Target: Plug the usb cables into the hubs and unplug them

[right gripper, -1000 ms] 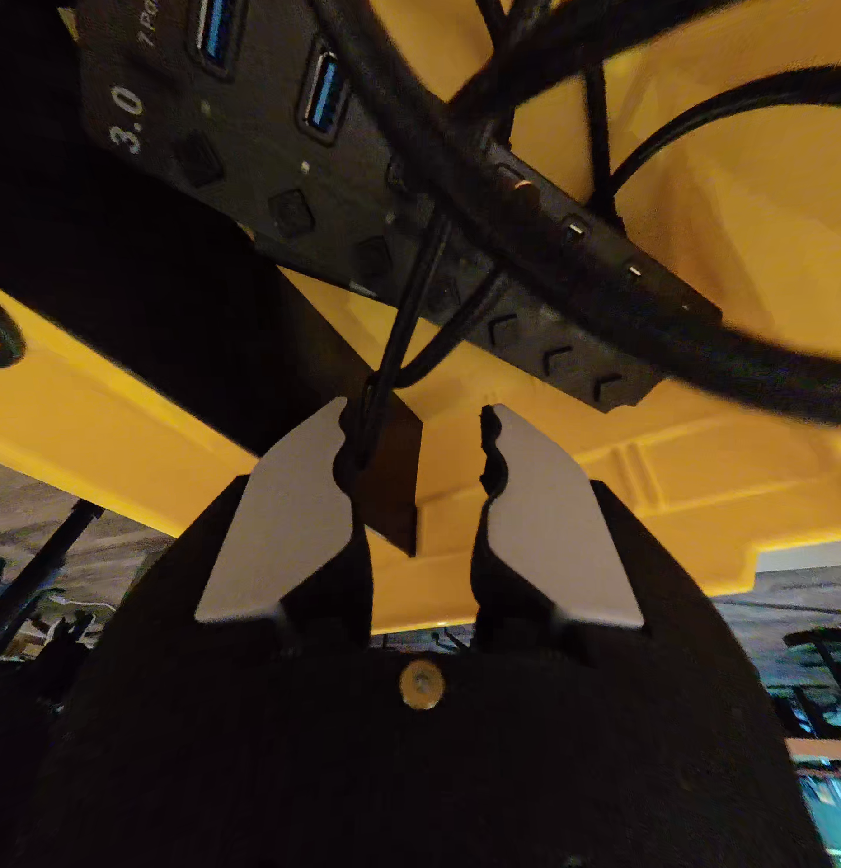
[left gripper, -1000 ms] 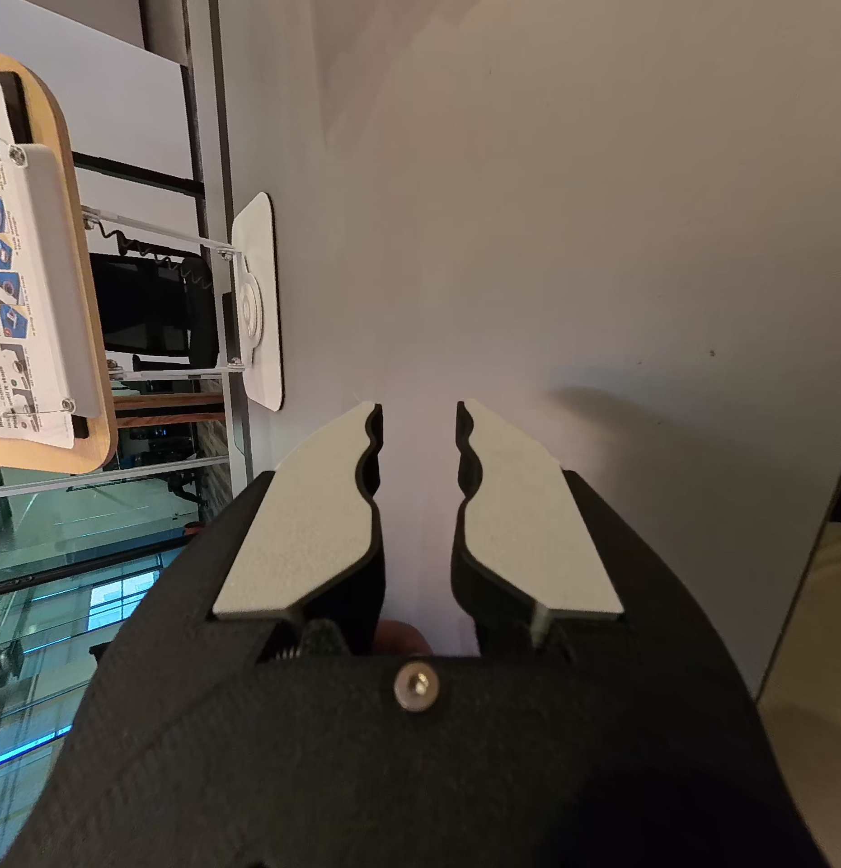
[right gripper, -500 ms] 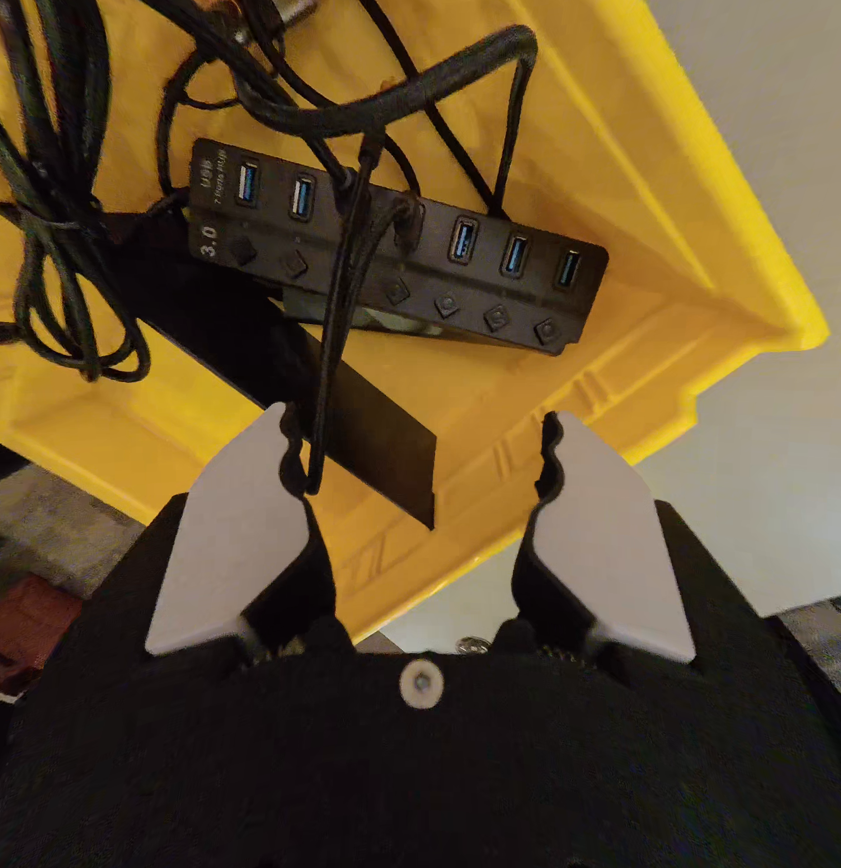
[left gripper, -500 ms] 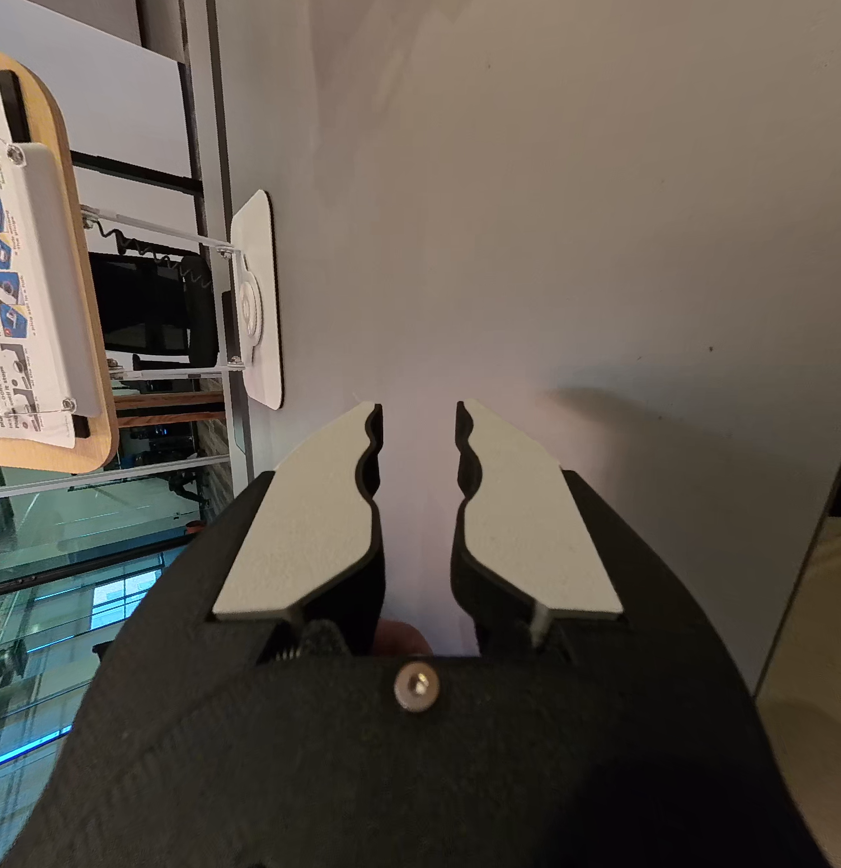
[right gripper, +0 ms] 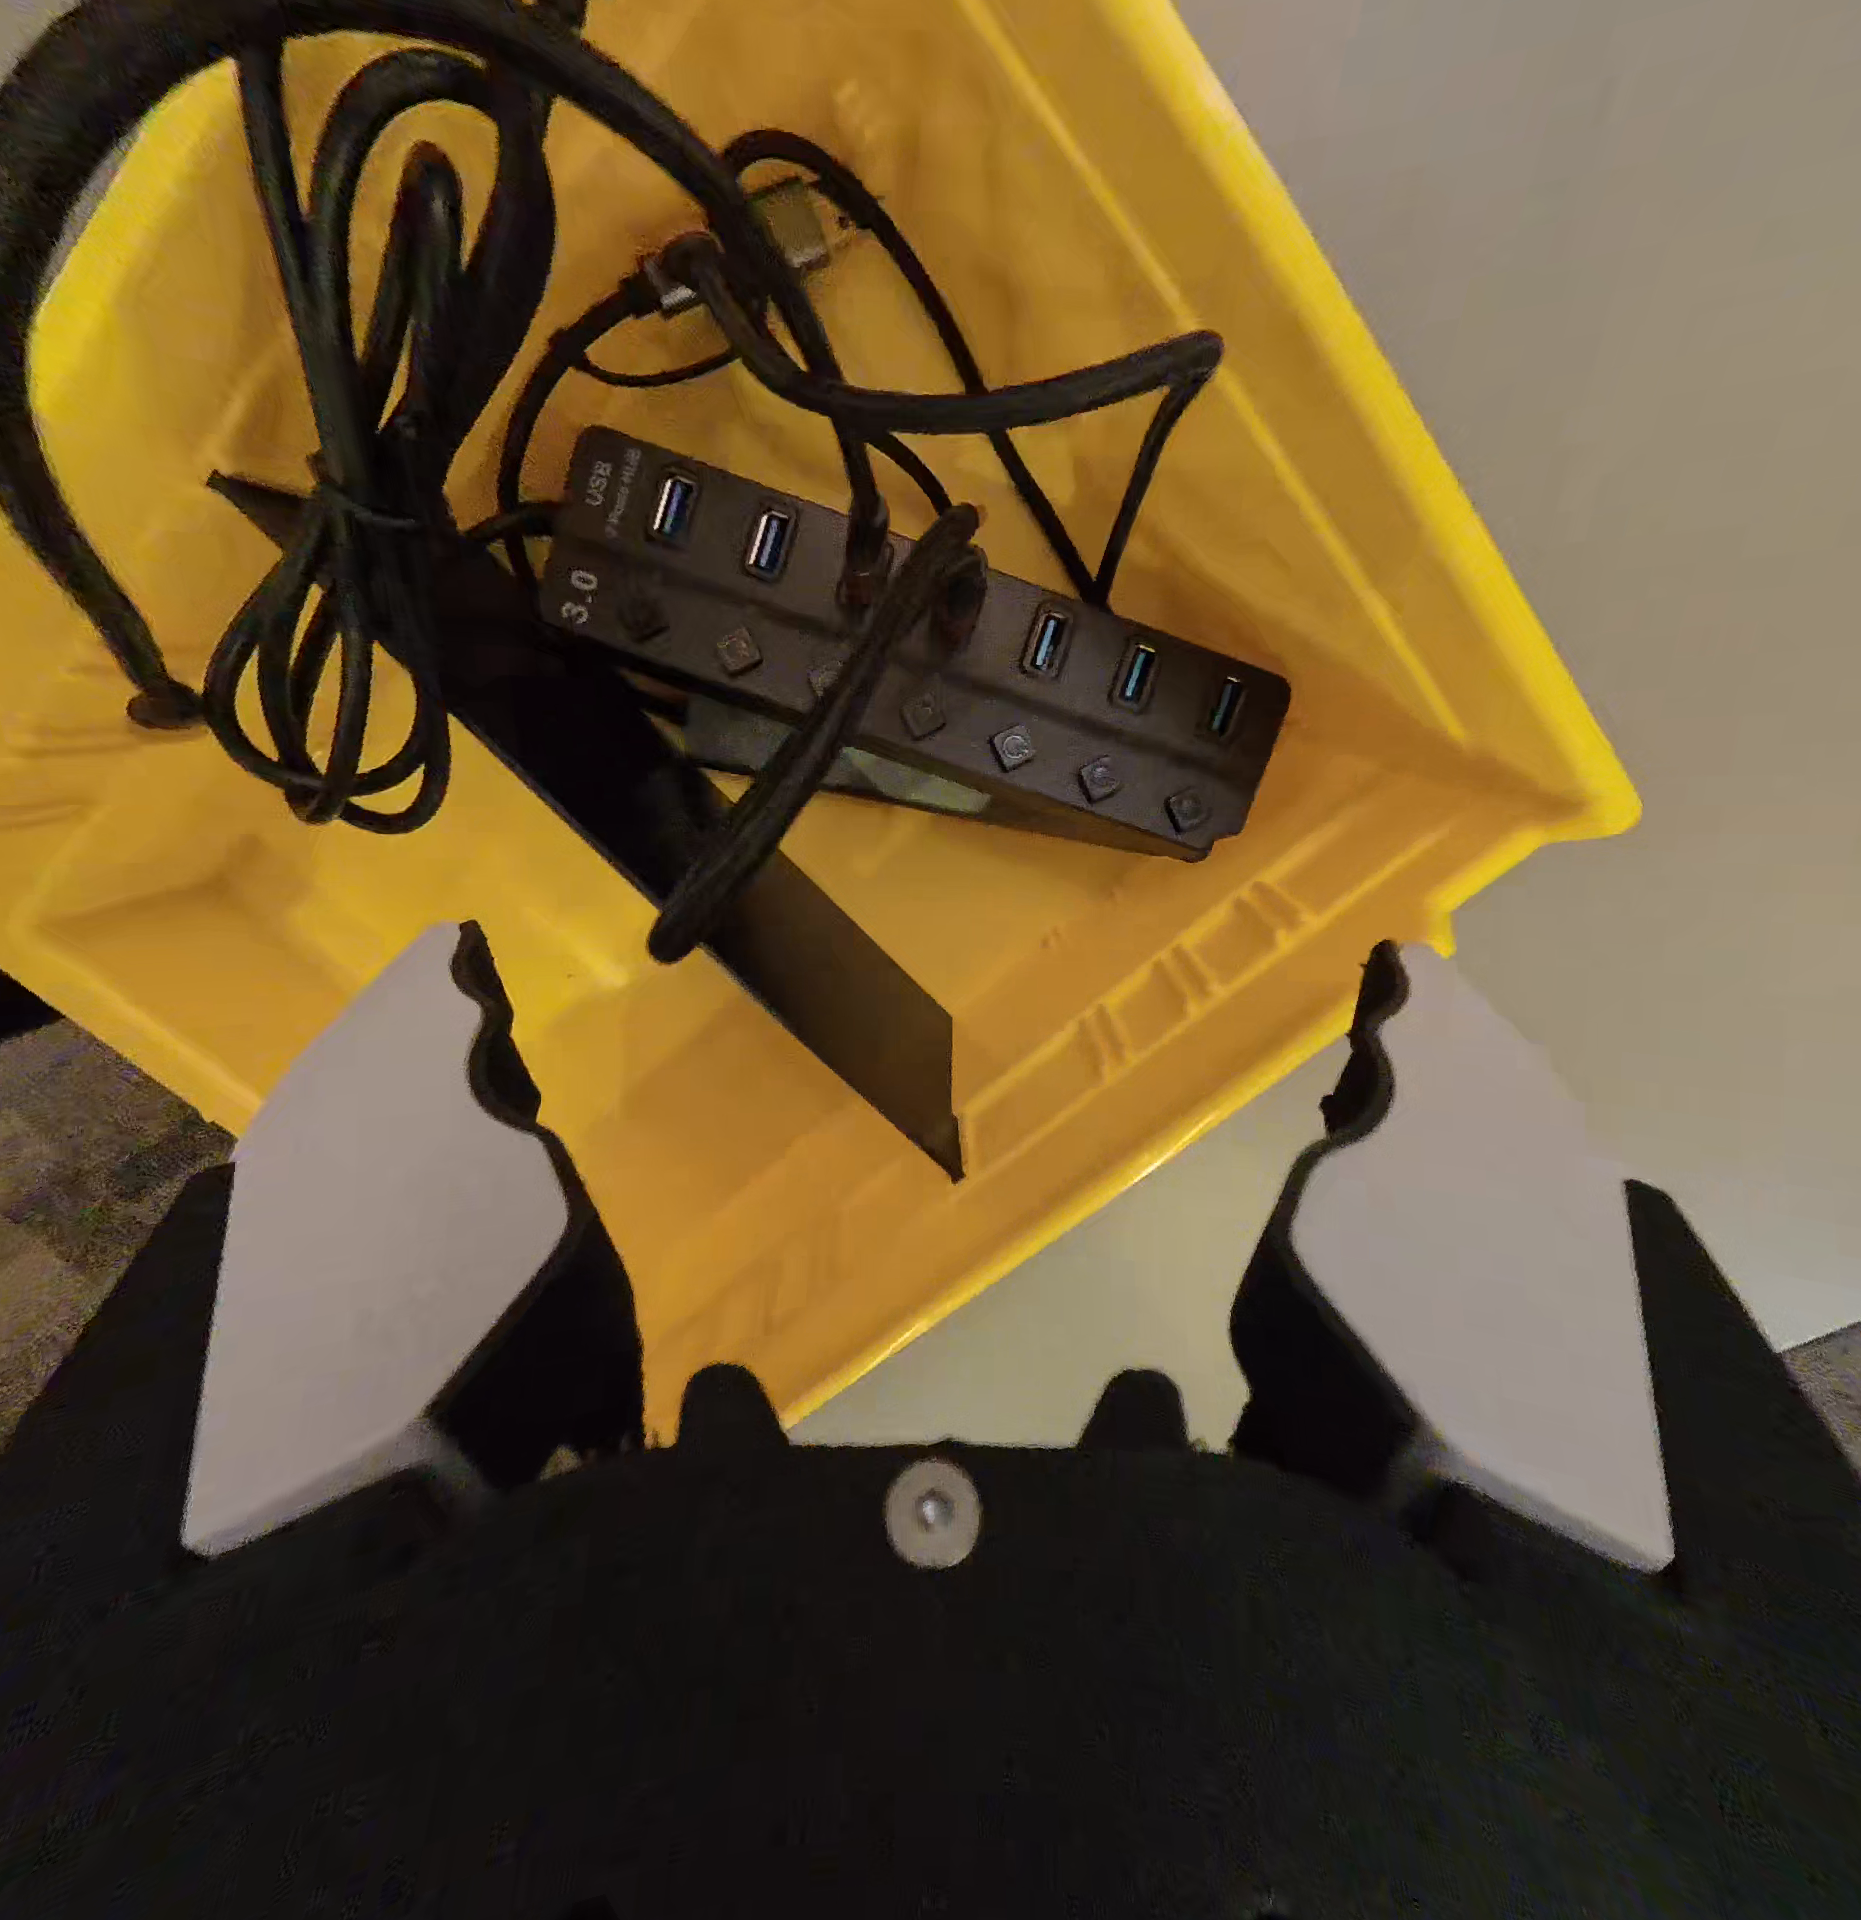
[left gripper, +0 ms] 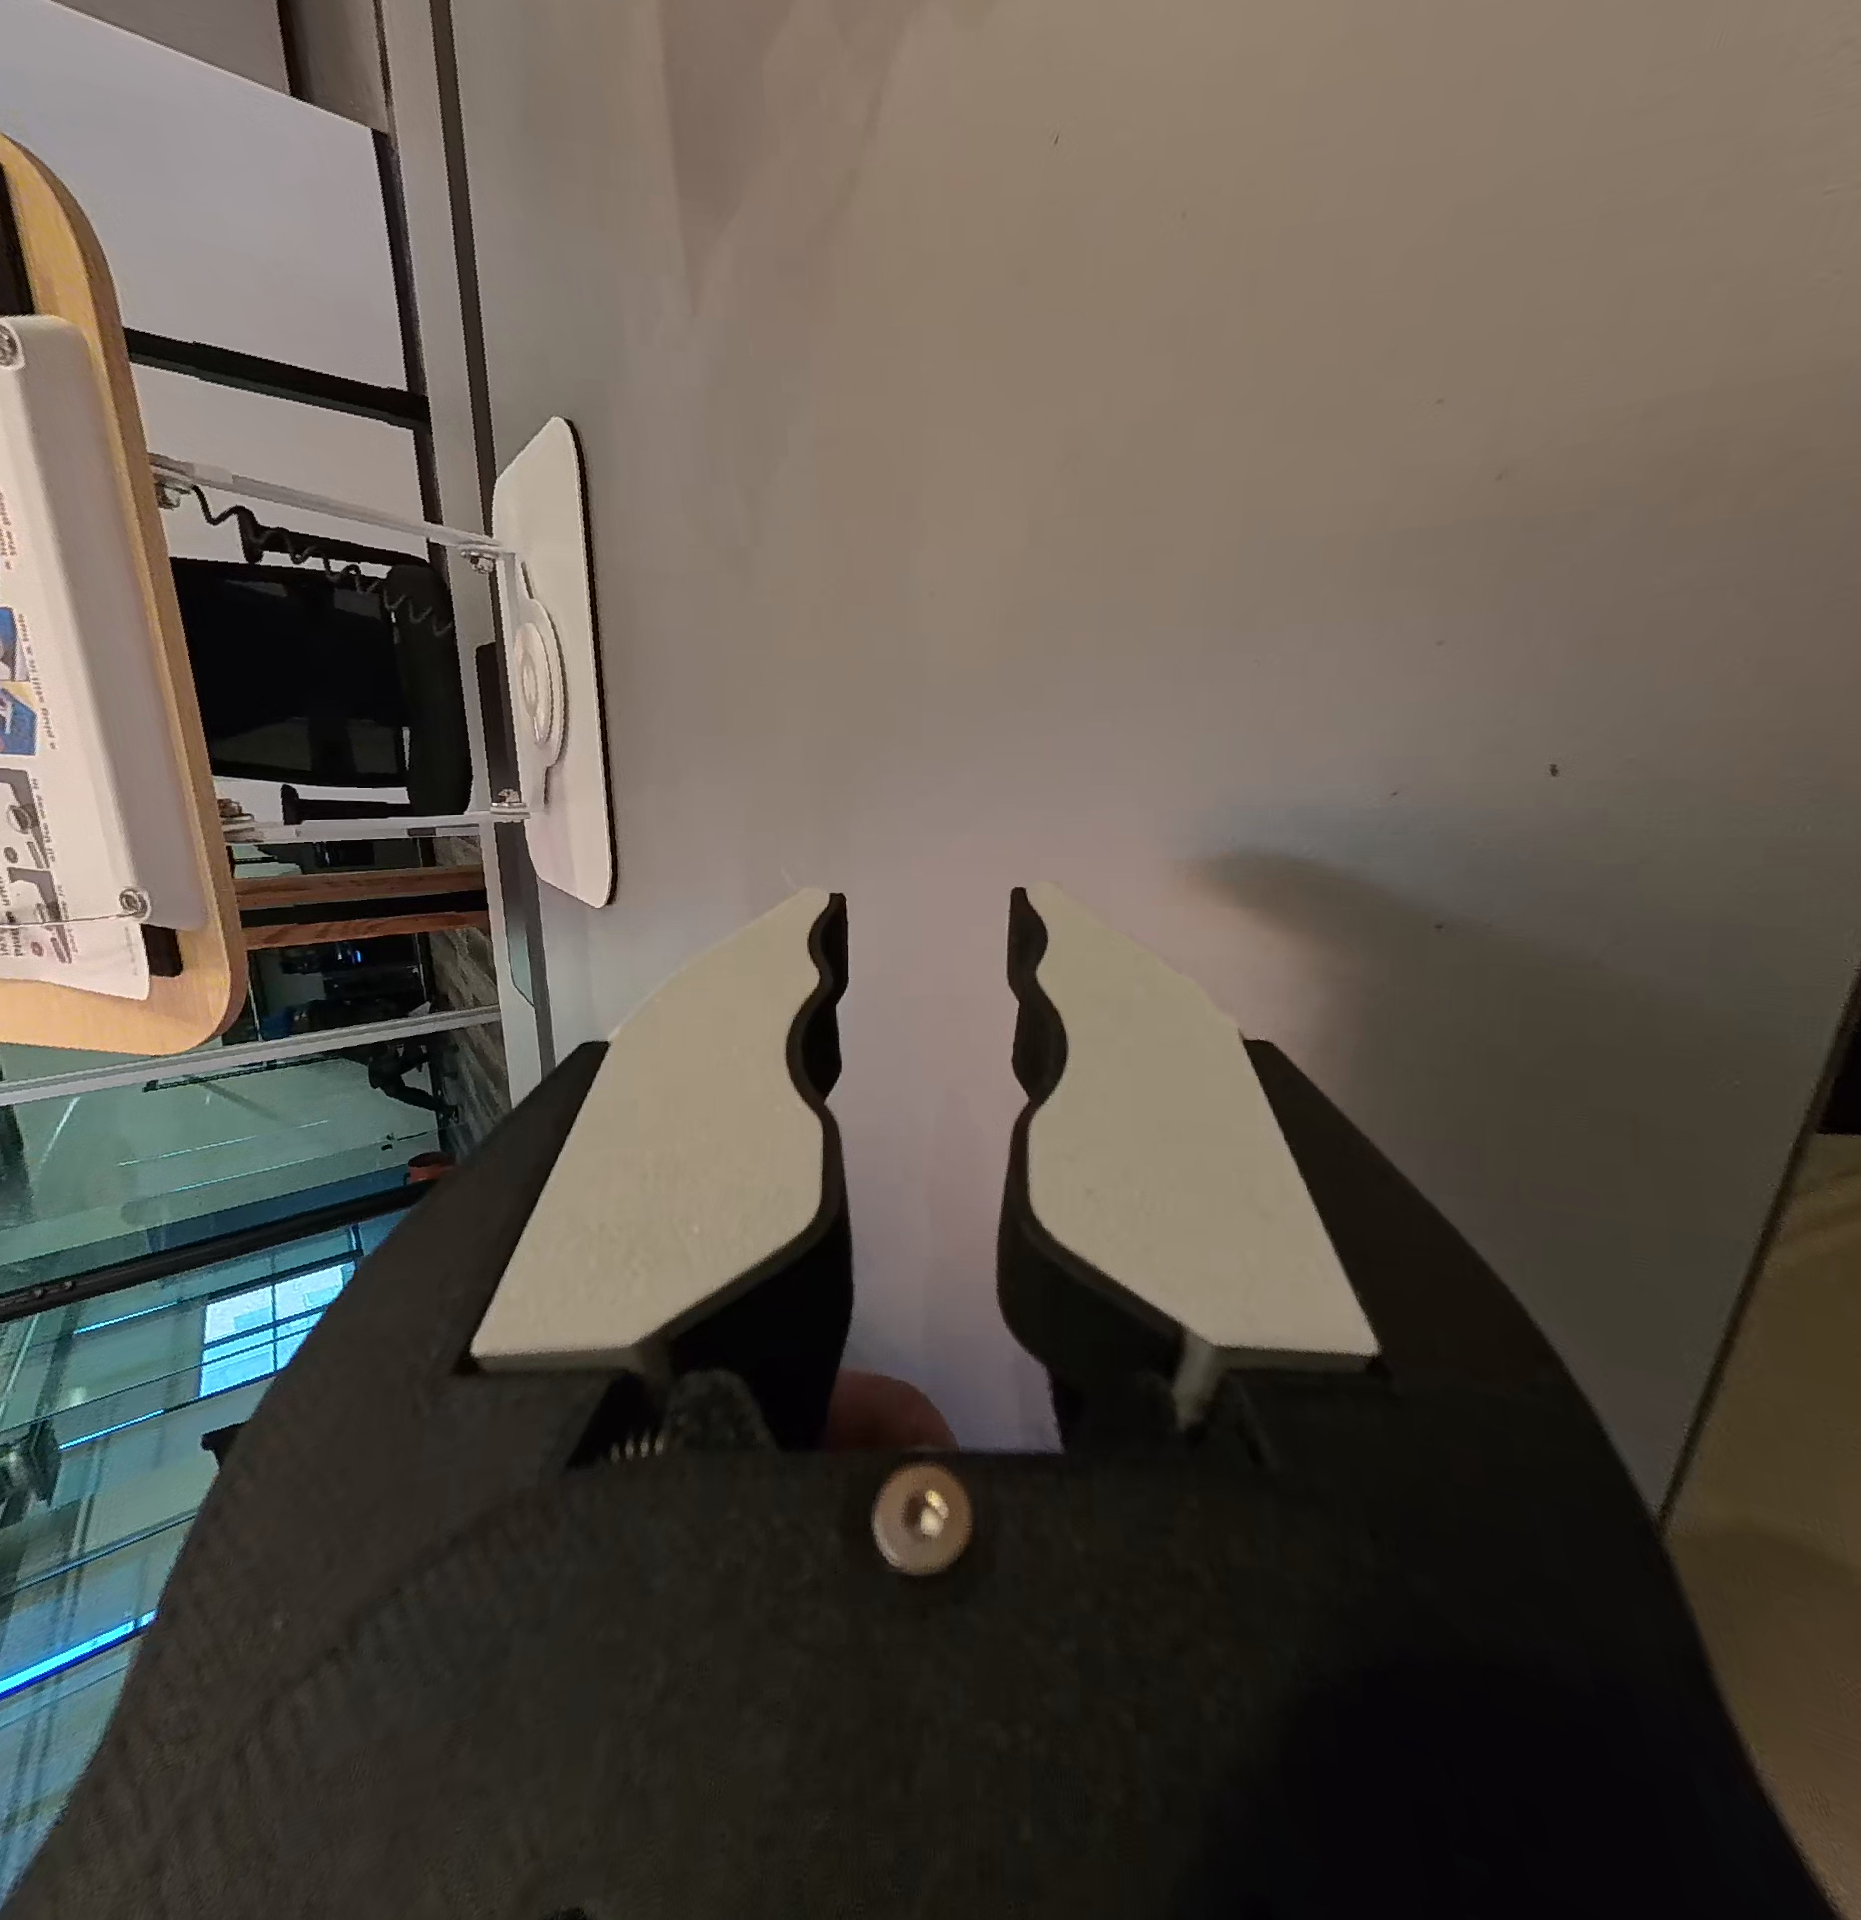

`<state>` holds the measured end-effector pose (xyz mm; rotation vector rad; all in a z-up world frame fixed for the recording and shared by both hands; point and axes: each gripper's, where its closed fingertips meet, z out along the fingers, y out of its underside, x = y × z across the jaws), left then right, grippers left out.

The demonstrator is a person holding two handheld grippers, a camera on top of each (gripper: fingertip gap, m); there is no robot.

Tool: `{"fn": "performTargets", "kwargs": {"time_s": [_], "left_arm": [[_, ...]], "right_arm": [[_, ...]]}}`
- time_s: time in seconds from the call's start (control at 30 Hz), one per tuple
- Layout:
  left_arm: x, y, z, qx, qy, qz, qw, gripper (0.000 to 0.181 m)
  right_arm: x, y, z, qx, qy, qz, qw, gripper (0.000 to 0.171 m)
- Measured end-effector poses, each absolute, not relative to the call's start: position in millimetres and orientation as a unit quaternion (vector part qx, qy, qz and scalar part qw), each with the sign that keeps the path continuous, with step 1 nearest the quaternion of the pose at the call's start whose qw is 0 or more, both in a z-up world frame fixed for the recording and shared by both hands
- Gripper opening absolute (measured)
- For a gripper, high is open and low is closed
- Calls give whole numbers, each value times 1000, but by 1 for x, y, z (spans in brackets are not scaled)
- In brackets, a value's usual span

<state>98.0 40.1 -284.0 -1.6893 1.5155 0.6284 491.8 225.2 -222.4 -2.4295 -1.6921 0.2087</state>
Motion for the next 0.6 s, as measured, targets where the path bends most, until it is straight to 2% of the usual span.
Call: {"fn": "performTargets", "kwargs": {"time_s": [0.17, 0.3, 0.4, 0.5, 0.53, 0.6], "left_arm": [[97, 41, -281, -660, 594, 251, 386, 29], [90, 43, -265, -662, 577, 260, 401, 30], [79, 44, -238, -667, 549, 269, 427, 30], [49, 45, -200, -683, 489, 293, 457, 31], [27, 47, -186, -701, 451, 312, 457, 38], [-23, 48, -166, -756, 368, 308, 444, 67]], "right_arm": [[512, 226, -210, -804, -590, -3, 73, 144], [524, 225, -198, -832, -546, 6, 95, 116], [550, 210, -212, -857, -511, 7, 63, 98], [560, 191, -233, -868, -485, 87, 61, 97], [556, 185, -237, -867, -475, 132, 76, 89], [561, 177, -247, -873, -450, 170, 84, 81]]}}
